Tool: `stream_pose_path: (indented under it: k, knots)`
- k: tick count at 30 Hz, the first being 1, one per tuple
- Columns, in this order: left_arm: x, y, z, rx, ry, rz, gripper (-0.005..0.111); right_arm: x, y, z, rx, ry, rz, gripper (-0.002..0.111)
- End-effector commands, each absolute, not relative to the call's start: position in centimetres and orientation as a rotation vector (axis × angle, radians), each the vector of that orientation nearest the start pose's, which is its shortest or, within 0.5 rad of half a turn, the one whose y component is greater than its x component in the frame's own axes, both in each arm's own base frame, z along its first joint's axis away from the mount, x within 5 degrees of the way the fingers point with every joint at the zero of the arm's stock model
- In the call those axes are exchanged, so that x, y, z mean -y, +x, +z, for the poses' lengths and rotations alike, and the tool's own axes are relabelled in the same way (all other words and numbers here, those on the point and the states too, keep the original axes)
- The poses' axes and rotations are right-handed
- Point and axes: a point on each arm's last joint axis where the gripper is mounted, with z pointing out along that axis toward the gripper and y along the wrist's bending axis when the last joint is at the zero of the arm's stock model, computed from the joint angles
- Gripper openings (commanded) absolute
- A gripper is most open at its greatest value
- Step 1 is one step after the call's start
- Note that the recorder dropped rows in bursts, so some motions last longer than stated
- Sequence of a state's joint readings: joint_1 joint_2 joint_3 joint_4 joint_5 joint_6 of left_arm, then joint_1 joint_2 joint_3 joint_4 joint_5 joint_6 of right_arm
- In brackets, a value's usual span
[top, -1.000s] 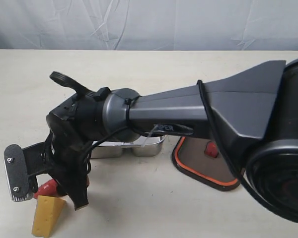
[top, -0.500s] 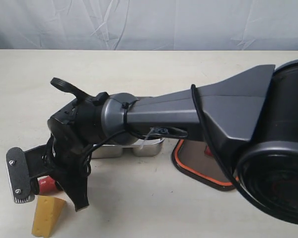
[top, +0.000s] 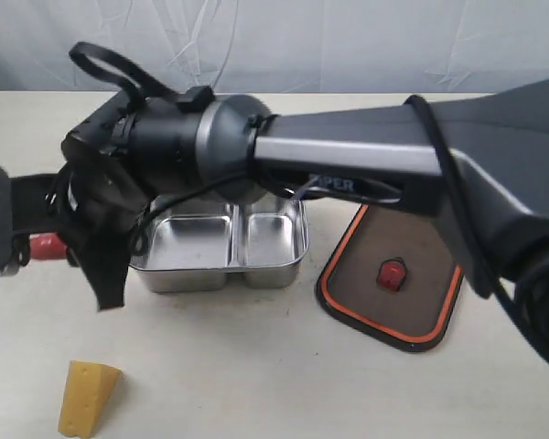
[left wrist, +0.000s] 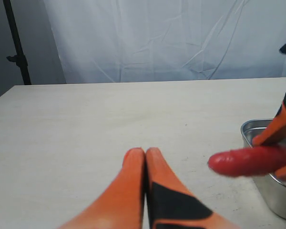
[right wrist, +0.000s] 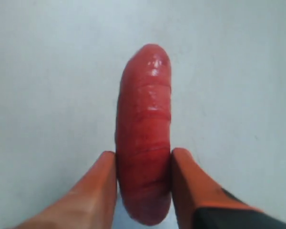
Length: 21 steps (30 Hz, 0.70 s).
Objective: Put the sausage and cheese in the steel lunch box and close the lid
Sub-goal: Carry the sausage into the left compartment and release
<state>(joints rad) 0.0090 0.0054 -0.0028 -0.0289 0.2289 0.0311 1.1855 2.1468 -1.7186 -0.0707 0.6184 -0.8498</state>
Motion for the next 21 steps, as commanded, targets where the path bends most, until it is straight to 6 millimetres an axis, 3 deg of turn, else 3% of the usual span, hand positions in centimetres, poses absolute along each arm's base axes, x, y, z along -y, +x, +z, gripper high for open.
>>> stream_pose_path:
  k: [1,6,11,13,17,18,21]
  knots:
    - [0.0,5.6,19.3,-1.711,-0.003,-0.004,0.0,-41.6,22.6,21.4,-1.503,-2.087,-0.054,0.0]
    - [0.0,5.6,19.3,-1.711,-0.003,-0.004,0.0,-39.0,25.4,21.1,-1.733,-2.028,-0.008,0.0]
    - [0.0,5.6,19.3,-1.711,-0.003,-0.004,0.0,-38.4,25.7,21.0,-1.818,-2.009,0.057,0.003]
    - [0.0,5.6,19.3,-1.711,-0.003,-0.004,0.0,-38.3,25.5,20.9,-1.852,-2.01,0.072,0.013]
    - [0.0,5.6,19.3,-1.711,-0.003,-0.004,0.0,-37.9,25.2,20.7,-1.918,-2.037,0.073,0.058]
    - [0.0,5.6,19.3,-1.711,-0.003,-0.004,0.0,-37.8,25.2,20.7,-1.937,-2.03,0.069,0.064]
    - [0.0,5.6,19.3,-1.711,-0.001,-0.002,0.0,-37.8,25.2,20.6,-2.014,-1.961,0.08,0.061]
